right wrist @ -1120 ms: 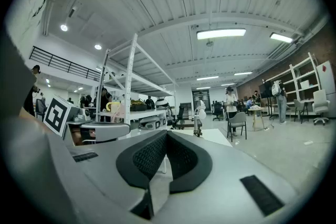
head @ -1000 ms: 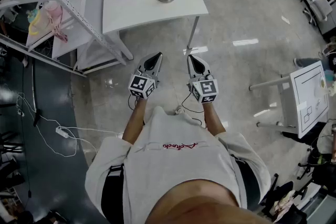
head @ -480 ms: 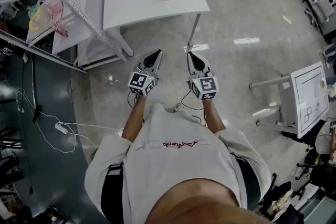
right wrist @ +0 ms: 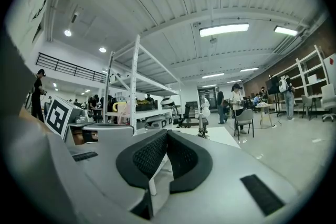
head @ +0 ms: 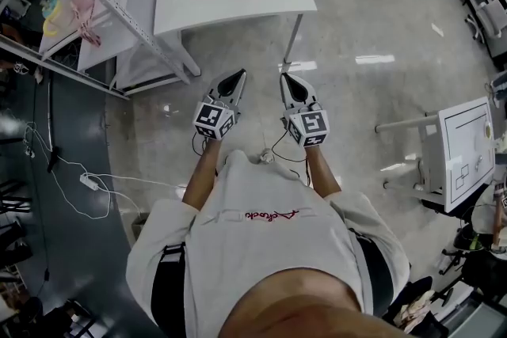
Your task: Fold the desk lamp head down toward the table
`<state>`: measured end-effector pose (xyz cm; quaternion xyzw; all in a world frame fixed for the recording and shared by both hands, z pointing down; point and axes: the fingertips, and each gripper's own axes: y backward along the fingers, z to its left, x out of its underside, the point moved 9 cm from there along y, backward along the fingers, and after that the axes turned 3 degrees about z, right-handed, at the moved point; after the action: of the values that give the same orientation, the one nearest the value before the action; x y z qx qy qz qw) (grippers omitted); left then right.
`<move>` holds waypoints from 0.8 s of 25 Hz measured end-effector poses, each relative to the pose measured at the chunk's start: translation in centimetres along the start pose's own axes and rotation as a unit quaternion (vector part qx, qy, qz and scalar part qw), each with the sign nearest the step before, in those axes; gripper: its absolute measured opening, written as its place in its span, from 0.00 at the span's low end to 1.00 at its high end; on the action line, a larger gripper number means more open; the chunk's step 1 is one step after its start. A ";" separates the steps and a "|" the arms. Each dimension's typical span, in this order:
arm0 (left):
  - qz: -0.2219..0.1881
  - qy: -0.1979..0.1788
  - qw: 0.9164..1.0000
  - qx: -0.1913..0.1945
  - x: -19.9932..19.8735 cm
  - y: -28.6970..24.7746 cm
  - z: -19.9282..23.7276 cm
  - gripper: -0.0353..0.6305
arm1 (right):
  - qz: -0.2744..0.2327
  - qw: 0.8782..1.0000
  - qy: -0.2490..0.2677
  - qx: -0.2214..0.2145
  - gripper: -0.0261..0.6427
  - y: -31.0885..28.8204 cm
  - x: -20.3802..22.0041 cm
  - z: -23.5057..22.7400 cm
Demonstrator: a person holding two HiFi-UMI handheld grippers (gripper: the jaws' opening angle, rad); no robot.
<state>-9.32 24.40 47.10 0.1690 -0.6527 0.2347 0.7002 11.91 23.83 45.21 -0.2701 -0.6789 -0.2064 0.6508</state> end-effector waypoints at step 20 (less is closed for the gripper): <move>-0.001 0.004 1.000 -0.018 1.1 -2.4 -2.0 0.09 | 0.000 1.000 0.001 -0.016 0.05 0.4 1.0 -3.4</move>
<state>-6.28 23.65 48.18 0.1556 -0.6542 0.2229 0.7058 14.81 22.13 46.36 -0.2800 -0.6747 -0.2180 0.6472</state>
